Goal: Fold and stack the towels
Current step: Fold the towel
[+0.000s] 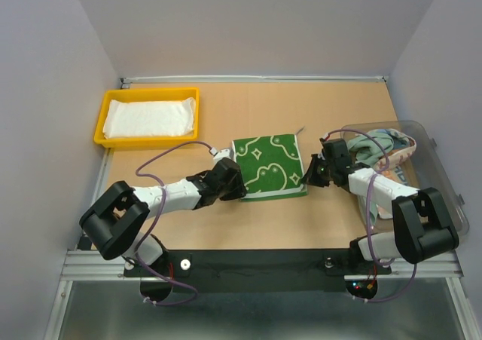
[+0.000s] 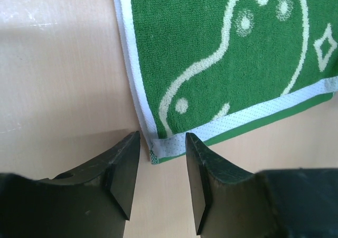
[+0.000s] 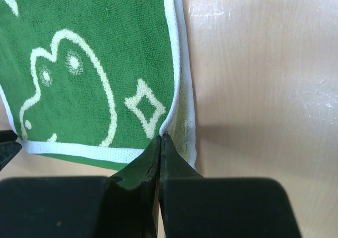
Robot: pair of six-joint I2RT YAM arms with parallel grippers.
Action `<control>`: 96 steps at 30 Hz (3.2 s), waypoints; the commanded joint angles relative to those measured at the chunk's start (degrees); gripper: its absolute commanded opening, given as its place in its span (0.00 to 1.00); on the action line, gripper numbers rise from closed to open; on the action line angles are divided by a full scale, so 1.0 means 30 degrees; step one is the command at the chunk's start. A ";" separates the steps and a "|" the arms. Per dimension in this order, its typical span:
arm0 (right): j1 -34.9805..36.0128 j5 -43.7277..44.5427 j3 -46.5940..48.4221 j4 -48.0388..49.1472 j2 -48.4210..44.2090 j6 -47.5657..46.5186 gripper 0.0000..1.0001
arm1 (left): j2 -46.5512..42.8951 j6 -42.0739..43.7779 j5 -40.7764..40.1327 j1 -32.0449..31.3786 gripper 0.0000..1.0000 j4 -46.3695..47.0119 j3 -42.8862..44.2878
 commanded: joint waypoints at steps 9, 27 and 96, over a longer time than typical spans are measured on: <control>0.0121 -0.0216 -0.0380 0.0784 0.0032 -0.0172 0.01 | 0.0954 0.0500 -0.0731 -0.0373 0.39 -0.0581 0.1839; 0.0121 -0.0275 -0.0585 0.0990 -0.0056 -0.0172 0.01 | 0.1600 0.0559 -0.0555 -0.0636 0.00 -0.0932 0.2192; 0.0121 0.0781 0.0321 -0.2906 -0.4597 0.0532 0.01 | -0.1008 0.0559 -0.0233 -0.1251 0.00 -0.6234 0.4417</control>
